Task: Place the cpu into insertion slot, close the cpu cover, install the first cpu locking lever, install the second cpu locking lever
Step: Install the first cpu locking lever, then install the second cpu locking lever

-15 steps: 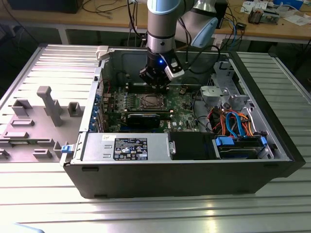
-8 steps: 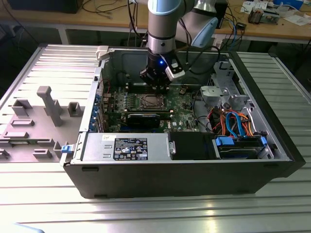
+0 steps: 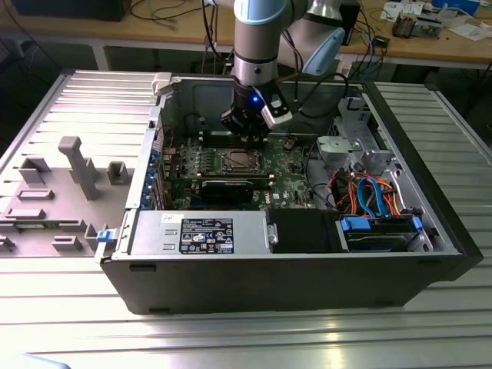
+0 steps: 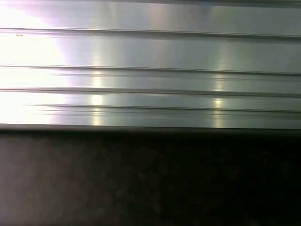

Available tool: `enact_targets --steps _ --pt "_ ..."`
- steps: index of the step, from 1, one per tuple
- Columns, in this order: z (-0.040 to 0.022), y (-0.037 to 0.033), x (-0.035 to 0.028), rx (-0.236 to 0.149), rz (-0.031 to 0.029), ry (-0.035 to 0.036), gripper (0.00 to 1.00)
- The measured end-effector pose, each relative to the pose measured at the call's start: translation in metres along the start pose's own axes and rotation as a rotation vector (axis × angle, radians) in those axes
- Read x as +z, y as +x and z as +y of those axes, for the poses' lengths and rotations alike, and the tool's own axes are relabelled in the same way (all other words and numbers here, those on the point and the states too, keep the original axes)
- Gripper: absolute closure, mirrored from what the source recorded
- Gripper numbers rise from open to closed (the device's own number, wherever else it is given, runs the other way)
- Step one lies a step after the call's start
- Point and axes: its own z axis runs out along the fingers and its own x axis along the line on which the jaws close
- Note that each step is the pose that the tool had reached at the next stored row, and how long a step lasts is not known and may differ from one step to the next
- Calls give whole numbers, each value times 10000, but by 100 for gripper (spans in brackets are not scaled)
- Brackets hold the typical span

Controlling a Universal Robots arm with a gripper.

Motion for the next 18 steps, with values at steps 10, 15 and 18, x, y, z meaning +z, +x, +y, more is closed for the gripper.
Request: enact_targets --steps 10,15,18 --pt "-9 -1 -67 2 2 0 89" --pt "-26 0 -66 3 1 1 89" --pt "-30 -1 -66 1 1 0 89"
